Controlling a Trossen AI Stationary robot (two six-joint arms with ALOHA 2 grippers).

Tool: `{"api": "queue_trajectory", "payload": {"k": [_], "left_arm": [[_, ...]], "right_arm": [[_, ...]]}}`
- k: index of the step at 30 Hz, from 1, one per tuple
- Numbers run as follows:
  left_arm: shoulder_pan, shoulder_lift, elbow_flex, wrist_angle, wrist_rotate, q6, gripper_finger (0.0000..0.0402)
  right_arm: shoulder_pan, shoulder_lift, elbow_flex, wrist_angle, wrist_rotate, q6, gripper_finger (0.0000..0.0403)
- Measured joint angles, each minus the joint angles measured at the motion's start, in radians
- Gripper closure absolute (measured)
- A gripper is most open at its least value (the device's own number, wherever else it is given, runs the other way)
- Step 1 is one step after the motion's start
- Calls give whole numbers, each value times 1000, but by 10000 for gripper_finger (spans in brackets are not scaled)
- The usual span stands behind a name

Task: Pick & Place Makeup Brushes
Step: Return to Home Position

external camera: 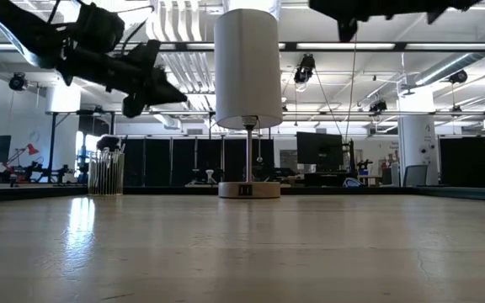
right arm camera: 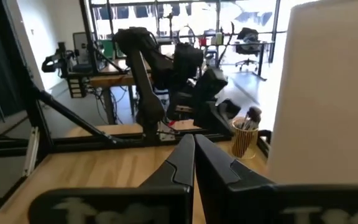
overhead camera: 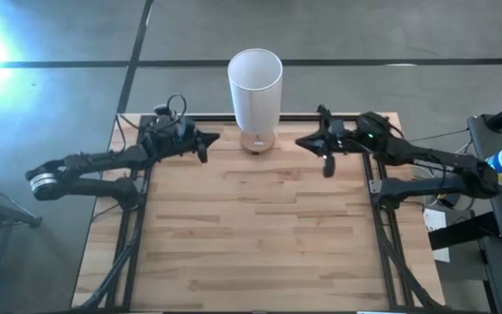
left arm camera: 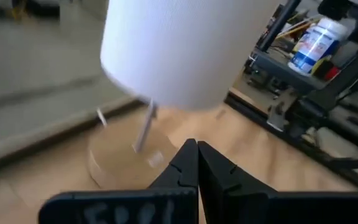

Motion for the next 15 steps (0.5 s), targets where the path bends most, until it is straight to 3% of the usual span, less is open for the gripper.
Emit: {"api": "queue_trajectory", "payload": {"k": [3, 6, 11, 15], "left_arm": [[-4, -14, -35, -5, 25, -120, 401], [-4, -30, -59, -7, 52, -137, 401], [-21, -62, -87, 16, 134, -25, 401], [-46, -92, -127, 39, 138, 45, 401]], "right_arm": [[0, -92, -78, -3, 1, -31, 394], [0, -171, -148, -3, 1, -56, 394], [0, -275, -261, -15, 3, -51, 394], [0, -347, -345, -12, 29, -11, 394]]}}
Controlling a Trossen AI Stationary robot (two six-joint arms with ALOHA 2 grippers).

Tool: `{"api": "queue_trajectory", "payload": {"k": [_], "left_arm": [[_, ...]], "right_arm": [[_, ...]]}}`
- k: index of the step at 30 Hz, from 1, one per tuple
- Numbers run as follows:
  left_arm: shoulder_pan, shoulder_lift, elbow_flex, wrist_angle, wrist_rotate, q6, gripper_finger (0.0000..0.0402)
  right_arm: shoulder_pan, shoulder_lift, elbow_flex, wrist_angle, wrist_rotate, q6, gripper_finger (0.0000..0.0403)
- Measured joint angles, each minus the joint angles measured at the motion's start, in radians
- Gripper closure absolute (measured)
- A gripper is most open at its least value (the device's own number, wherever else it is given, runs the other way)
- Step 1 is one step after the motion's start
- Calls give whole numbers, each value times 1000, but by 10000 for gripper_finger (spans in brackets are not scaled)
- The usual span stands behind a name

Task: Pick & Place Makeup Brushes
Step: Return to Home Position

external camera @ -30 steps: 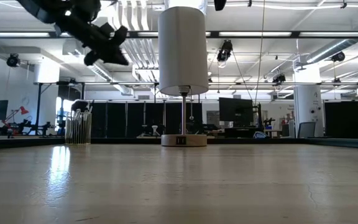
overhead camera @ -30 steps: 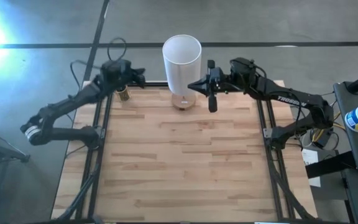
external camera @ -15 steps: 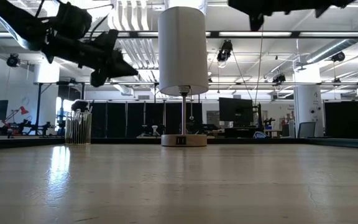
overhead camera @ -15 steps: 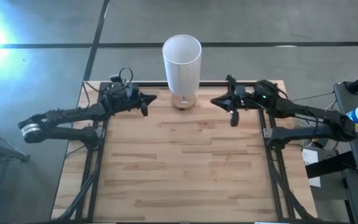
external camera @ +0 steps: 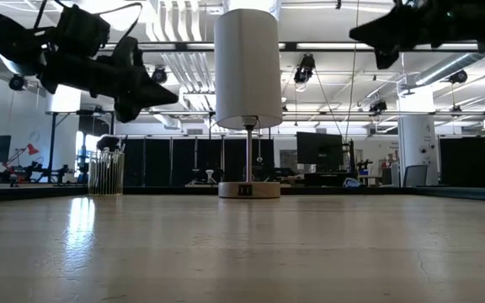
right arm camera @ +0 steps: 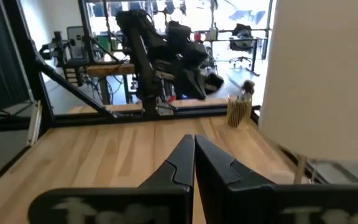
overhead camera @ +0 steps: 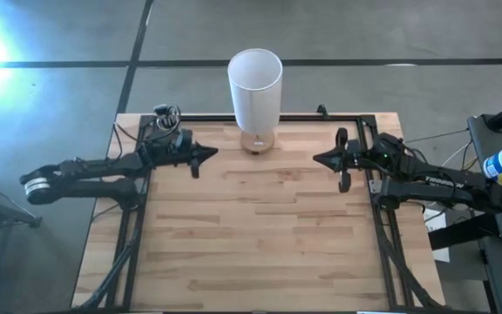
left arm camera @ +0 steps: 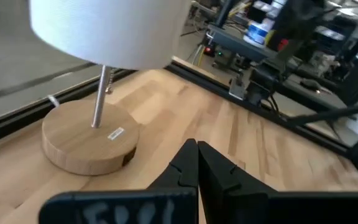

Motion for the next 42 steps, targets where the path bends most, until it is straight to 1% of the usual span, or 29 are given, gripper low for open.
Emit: {"api": "queue_trajectory", "payload": {"k": [7, 11, 19, 24, 26, 29, 32, 36, 39, 42], "left_arm": [[-46, -39, -72, 50, 0, 50, 401], [-71, -91, -131, 88, 2, 75, 401], [-105, -301, -256, 95, 28, 93, 402], [-149, -435, -316, 93, 27, 99, 402], [-171, -481, -321, 80, 27, 114, 402], [-200, -539, -321, 11, 26, 132, 402], [-215, -591, -322, -80, 19, 131, 402], [-221, -659, -322, -195, 10, 109, 402], [-230, -703, -322, -230, -50, 95, 402], [-251, -732, -322, -239, -160, 90, 401]], "right_arm": [[0, -117, -117, 13, 2, 1, 394], [0, -198, -165, 14, 2, -1, 394], [0, -360, -250, 8, 64, 6, 394], [0, -415, -268, -1, 83, 3, 394], [0, -428, -268, -22, 94, 6, 394], [0, -445, -269, -70, 114, 6, 394], [0, -460, -274, -106, 130, 4, 394], [0, -495, -295, -112, 133, 6, 394], [0, -534, -323, -112, 133, 25, 394], [0, -585, -345, -135, 133, 31, 394]]}}
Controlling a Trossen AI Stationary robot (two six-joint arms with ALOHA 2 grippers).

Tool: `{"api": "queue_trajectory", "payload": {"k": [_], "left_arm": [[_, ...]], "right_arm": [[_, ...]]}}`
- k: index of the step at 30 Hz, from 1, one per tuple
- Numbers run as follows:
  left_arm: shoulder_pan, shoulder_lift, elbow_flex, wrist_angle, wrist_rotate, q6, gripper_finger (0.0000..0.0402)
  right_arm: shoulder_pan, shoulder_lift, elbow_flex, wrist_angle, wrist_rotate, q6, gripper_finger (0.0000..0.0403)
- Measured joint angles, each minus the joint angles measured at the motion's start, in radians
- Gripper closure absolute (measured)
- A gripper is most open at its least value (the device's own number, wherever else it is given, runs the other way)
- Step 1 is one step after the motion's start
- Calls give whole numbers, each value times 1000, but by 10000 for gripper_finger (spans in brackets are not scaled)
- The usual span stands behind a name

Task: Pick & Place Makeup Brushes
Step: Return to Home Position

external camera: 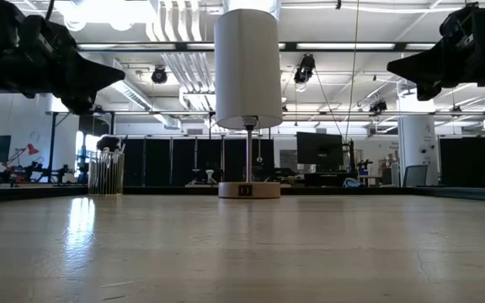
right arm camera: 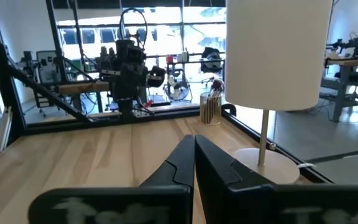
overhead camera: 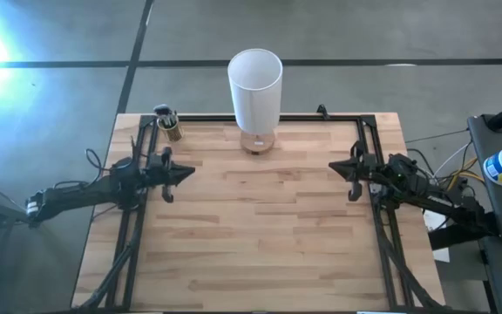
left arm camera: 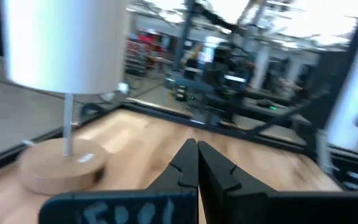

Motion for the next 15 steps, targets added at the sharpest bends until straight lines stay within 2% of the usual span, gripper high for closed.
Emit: {"api": "queue_trajectory", "payload": {"k": [5, 9, 13, 15], "left_arm": [[-92, -7, 0, -45, -171, -18, 401], [-218, -12, -1, -118, -301, -34, 401], [-343, -26, -1, -178, -471, -12, 401], [-387, -40, -2, -179, -524, 22, 401]], "right_arm": [[0, -41, -22, -22, 26, 4, 394], [0, -42, -36, -22, 27, 2, 394], [0, -41, -41, -21, 26, 2, 394], [0, -41, -47, -22, 26, 5, 394]]}}
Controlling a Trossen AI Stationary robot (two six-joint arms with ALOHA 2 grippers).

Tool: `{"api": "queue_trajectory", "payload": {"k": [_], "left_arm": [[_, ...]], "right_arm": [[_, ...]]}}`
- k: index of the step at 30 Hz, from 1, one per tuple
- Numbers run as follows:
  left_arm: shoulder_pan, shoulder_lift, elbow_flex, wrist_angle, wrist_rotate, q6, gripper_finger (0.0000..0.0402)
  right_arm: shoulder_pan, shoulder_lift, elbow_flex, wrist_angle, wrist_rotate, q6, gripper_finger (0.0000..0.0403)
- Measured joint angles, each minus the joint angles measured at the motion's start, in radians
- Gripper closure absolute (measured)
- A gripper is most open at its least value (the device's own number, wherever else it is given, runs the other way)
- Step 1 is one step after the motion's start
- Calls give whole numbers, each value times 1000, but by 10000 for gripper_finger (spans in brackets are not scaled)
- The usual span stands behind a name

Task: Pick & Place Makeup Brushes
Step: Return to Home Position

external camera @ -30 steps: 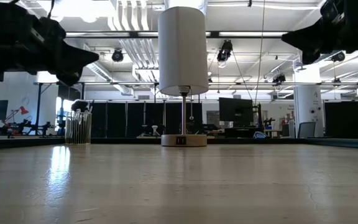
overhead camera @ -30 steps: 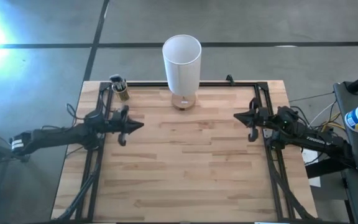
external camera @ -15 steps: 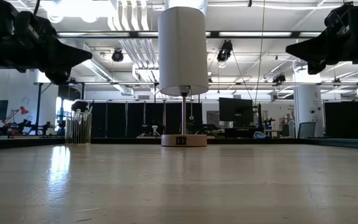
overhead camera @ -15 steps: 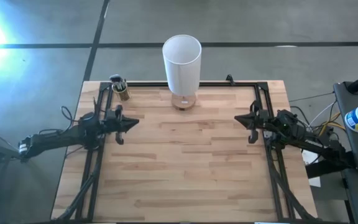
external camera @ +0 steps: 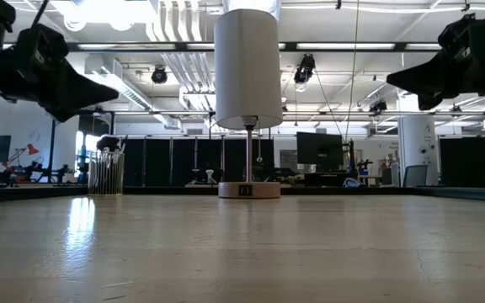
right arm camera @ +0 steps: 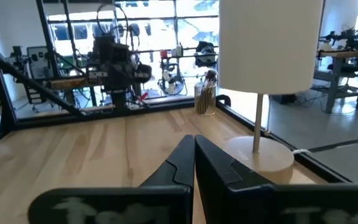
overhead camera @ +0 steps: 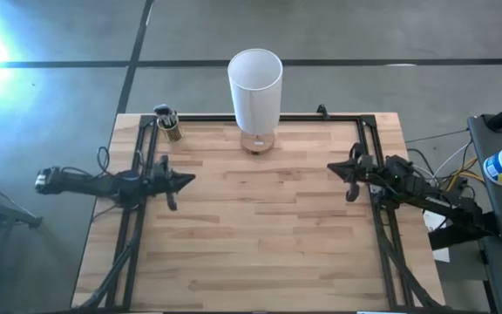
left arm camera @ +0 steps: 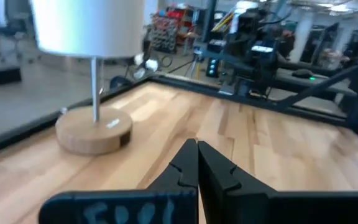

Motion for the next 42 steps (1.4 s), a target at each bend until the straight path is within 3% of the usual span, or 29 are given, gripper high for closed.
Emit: {"api": "queue_trajectory", "payload": {"k": [8, 21, 42], "left_arm": [[-24, -79, 0, -14, 71, 69, 401], [-22, -90, -1, -22, 105, 68, 401], [-22, -88, 0, -13, 96, 50, 401]], "right_arm": [[0, 0, -24, 11, -2, 6, 394], [0, 9, -30, 27, -2, 0, 394], [0, 205, -31, 28, 1, 46, 394]]}}
